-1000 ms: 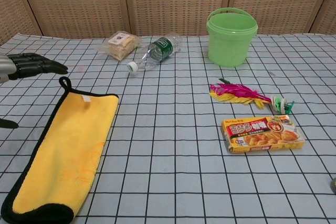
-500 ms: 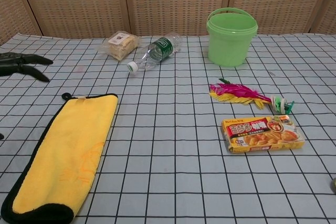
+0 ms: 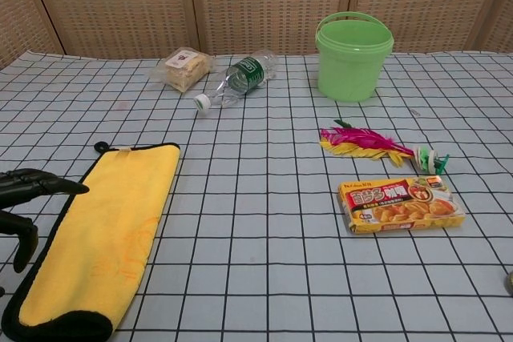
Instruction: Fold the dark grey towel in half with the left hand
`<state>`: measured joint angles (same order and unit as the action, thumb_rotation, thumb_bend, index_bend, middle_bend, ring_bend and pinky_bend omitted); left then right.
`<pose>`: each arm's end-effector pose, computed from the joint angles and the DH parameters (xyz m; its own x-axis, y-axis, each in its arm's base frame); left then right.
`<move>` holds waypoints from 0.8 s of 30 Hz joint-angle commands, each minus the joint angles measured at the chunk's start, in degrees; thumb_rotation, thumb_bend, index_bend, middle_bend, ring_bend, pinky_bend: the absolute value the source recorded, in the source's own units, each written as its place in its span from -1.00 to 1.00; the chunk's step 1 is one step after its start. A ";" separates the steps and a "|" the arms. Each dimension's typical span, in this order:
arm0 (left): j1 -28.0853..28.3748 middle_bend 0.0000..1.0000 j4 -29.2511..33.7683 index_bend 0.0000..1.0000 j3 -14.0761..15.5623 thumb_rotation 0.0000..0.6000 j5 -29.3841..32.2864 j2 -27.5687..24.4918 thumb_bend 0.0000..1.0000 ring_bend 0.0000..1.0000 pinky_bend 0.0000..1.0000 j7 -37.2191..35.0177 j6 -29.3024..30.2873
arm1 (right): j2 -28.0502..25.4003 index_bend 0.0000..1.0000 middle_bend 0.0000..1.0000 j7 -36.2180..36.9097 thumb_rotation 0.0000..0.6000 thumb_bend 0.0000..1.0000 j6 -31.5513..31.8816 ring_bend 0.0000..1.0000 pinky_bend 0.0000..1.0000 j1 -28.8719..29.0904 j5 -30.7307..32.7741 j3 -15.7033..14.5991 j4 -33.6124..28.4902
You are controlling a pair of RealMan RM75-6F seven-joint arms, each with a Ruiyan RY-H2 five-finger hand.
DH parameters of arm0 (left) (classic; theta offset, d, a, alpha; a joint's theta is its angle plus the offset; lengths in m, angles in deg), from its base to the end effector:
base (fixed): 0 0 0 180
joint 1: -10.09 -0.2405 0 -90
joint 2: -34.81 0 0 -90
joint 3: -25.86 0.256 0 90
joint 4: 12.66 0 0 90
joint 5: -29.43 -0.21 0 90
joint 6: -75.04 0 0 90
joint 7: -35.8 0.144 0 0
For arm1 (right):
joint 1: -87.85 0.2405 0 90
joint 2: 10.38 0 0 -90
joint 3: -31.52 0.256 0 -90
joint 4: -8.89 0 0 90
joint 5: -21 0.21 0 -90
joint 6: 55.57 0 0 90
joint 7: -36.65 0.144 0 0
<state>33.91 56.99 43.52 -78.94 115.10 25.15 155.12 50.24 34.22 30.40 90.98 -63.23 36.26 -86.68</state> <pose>-0.2847 0.1877 0.0288 0.5305 0.3089 0.7894 0.7173 -0.6599 -0.2238 -0.3097 -0.1778 0.1815 0.4347 0.0322 0.9000 -0.9002 0.0436 0.4333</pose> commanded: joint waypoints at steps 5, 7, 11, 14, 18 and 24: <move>-1.30 -1.00 -3.11 0.06 0.38 1.00 -0.28 2.84 -0.37 -1.00 -1.00 -0.11 -1.22 | -0.14 -1.00 -1.00 0.67 1.00 -1.00 -0.59 -1.00 -1.00 0.14 0.50 0.12 0.33; -1.54 -1.00 -3.76 0.06 0.53 1.00 -0.56 3.37 -0.37 -1.00 -1.00 0.01 -1.38 | -0.15 -1.00 -1.00 0.72 1.00 -1.00 -0.72 -1.00 -1.00 0.20 0.62 0.16 0.36; -1.95 -1.00 -5.02 0.07 0.62 1.00 -0.70 4.06 -0.37 -1.00 -1.00 -0.23 -1.61 | -0.19 -1.00 -1.00 0.81 1.00 -1.00 -0.85 -1.00 -1.00 0.22 0.91 0.27 0.41; -2.37 -1.00 -5.83 0.07 0.59 1.00 -0.57 4.28 -0.37 -1.00 -1.00 -0.41 -1.46 | -0.22 -1.00 -1.00 0.89 1.00 -1.00 -0.95 -1.00 -1.00 0.21 1.12 0.31 0.49; -2.99 -1.00 -7.28 0.07 0.57 1.00 -0.38 4.82 -0.37 -1.00 -1.00 -0.87 -1.32 | -0.25 -1.00 -1.00 0.99 1.00 -1.00 -1.14 -1.00 -1.00 0.24 1.23 0.27 0.53; -3.25 -1.00 -8.64 0.07 0.51 1.00 -0.44 6.16 -0.37 -1.00 -1.00 -2.09 -1.64 | -0.31 -1.00 -1.00 1.05 1.00 -1.00 -1.17 -1.00 -1.00 0.27 1.14 0.26 0.42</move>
<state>30.70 48.44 44.03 -79.32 121.12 23.19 153.49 49.93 35.27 29.23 91.26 -62.09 36.52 -86.26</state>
